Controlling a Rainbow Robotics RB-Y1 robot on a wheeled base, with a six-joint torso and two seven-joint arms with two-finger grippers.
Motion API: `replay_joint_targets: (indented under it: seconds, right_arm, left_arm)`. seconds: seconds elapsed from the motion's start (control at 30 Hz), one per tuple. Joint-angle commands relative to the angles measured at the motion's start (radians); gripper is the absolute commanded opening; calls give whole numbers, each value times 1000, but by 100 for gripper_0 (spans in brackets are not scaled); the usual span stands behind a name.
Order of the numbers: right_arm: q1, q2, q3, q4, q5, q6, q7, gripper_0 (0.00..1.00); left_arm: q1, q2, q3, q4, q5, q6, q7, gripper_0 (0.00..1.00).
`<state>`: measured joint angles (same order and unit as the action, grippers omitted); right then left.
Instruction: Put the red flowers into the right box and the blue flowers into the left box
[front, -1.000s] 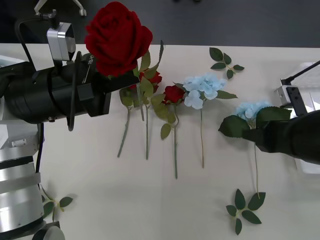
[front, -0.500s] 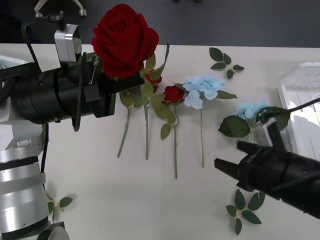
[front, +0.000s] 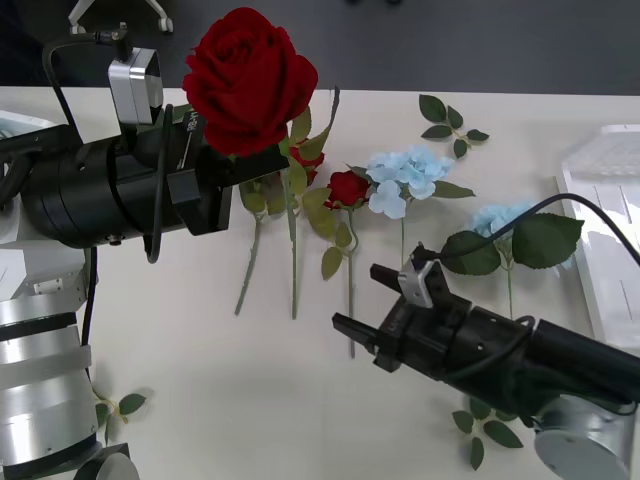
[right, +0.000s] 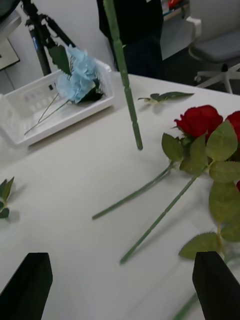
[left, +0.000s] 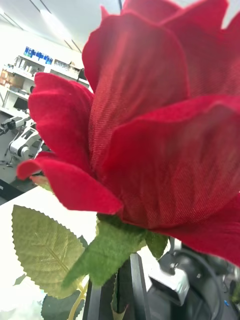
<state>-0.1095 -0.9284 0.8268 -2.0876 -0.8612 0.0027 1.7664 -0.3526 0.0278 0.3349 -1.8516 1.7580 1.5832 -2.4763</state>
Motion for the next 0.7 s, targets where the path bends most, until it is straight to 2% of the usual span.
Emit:
replay_joint_targets:
  seconds: [0.03, 0.3, 0.7]
  right_arm:
    - [-7, 79, -23, 21, 13, -47, 47, 83]
    - [-38, 123, -18, 18, 24, -98, 61, 83]
    - [-139, 197, -17, 38, 16, -116, 54, 83]
  left_arm:
    - [-20, 1, -16, -37, 0, 3, -32, 0]
    - [-20, 1, -16, -37, 0, 3, -32, 0]
    - [-20, 1, -16, -37, 0, 3, -32, 0]
